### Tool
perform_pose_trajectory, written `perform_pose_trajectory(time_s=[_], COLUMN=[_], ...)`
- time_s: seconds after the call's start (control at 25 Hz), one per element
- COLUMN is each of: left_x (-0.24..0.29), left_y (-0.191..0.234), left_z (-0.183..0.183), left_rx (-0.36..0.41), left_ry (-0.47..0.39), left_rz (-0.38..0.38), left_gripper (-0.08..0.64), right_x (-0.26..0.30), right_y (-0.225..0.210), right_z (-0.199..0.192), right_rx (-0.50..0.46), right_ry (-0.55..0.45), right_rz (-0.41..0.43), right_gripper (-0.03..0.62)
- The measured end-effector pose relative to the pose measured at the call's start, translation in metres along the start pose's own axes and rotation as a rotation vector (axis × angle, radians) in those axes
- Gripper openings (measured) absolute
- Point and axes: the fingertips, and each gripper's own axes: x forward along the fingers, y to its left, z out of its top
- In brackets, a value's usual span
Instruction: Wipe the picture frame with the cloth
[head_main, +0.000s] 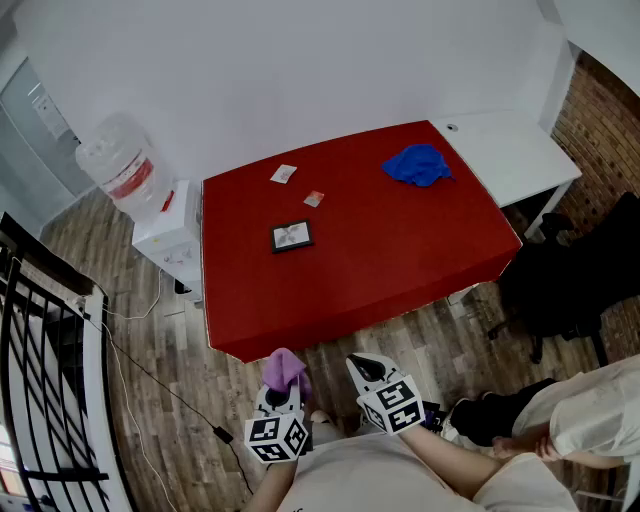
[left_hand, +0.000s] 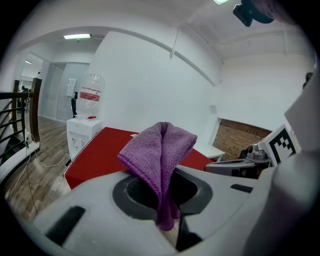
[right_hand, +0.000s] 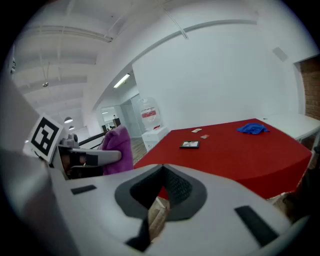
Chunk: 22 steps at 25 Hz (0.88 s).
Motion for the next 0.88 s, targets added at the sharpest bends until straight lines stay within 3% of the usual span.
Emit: perform_pose_trajectory(time_s=[0.48, 0.88], left_x=[0.063, 0.160], left_y=[0.028, 0.098], left_z=[0.017, 0.098], left_rx=[-0.009, 0.041], left_ry=[0.012, 0.010], left_rz=[-0.018, -0.109], left_gripper=[0.063, 0.063], right_x=[0.057, 0.158], right_y=[-0.036, -0.070], right_z=[0.019, 0.095], right_rx=[0.005, 0.015], right_ry=[0.019, -0.015], right_rz=[-0.018, -0.108], right_gripper=[0.005, 0.005])
